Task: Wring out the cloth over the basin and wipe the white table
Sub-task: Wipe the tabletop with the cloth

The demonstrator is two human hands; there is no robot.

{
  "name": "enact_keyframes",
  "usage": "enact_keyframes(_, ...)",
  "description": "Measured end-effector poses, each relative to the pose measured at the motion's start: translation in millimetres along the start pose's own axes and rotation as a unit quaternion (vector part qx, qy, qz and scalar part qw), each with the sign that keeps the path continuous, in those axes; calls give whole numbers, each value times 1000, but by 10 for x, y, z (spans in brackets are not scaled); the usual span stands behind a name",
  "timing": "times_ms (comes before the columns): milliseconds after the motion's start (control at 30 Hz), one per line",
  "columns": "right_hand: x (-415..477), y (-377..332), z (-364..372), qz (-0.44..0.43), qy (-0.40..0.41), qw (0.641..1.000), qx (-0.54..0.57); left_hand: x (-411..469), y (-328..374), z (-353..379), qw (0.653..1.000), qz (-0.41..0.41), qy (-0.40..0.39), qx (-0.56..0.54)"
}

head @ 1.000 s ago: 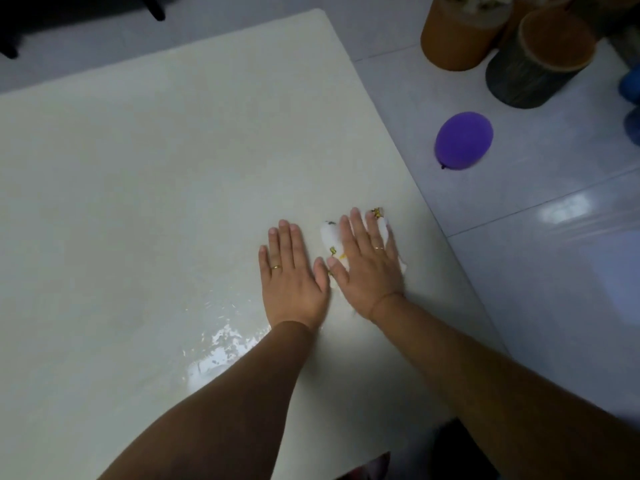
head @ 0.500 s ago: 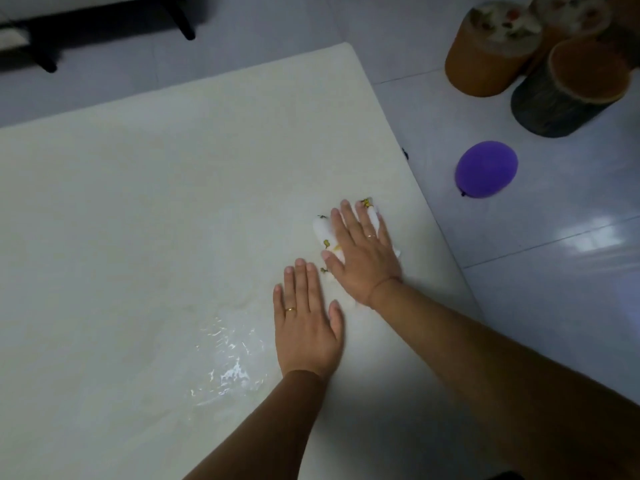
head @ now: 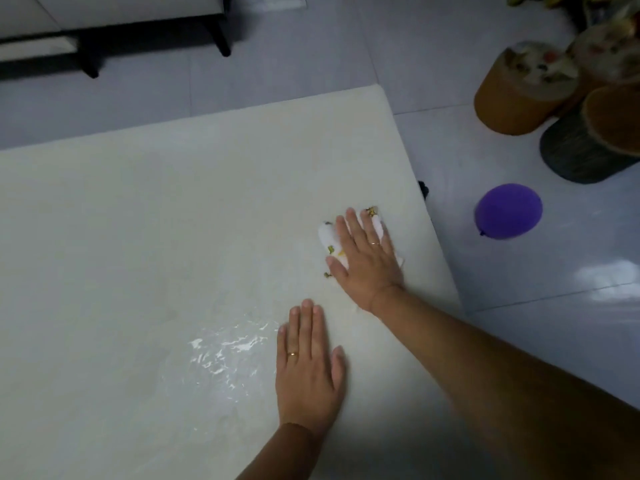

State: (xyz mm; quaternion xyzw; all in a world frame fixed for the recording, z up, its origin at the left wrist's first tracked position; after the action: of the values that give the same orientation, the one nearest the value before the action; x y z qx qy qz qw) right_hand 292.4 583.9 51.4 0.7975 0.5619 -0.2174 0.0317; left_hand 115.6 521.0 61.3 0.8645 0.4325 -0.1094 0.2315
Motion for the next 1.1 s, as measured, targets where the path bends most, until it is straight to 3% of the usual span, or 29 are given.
enact_keyframes(33,6,158,-40,-56,0,998,-25,67,4,-69,1000,4,15,-10)
enact_keyframes(100,103,529,-153,-48,8,998,-47,313,7,-241,999,10,43,-18)
enact_keyframes(267,600,694,-334,219,34,973,60,1192,-49,-641,998,-10,67,-1)
enact_keyframes(333,758,475,-351,253,33,963,89,1479,-91,-713,997,-26,67,3)
enact_keyframes(433,834,171,-326,88,19,996,14,1709,-168,-703,997,-34,68,17)
enact_keyframes(500,838,282,-401,-44,8,998,-36,1737,-192,-672,996,-39,82,16)
enact_keyframes(567,945,587,-503,-80,14,994,-74,1738,-193,-652,995,-39,88,13)
enact_keyframes(700,1318,1025,-726,137,33,989,35,1751,-201,-633,996,-44,77,22)
enact_keyframes(767,1413,754,-702,228,51,969,75,1754,-205,-628,996,-48,68,22)
enact_keyframes(800,1443,532,-658,233,48,968,76,1750,-203,-629,996,-49,66,21)
enact_keyframes(900,1443,-105,-505,80,20,996,17,1742,-186,-656,997,-47,60,17)
enact_keyframes(1000,1497,35,-622,-87,-3,995,-52,1746,-188,-666,997,-46,56,15)
enact_keyframes(1033,1552,198,-688,-111,5,991,-74,1751,-187,-666,997,-46,54,14)
enact_keyframes(1100,1743,585,-853,-62,22,996,-67,1762,-188,-667,997,-47,52,11)
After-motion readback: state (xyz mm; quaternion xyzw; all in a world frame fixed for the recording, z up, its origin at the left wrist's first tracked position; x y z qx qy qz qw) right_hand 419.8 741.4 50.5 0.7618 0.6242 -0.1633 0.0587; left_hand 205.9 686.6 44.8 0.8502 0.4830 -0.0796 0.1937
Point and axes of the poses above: each hand's wrist, its own x-axis towards the middle knuckle, its own z-axis out of the palm, y = z × x, the point moved 4 cm from there along x, towards the middle knuckle, and after that the axes turned 14 degrees about -y, right-handed, at the moved point
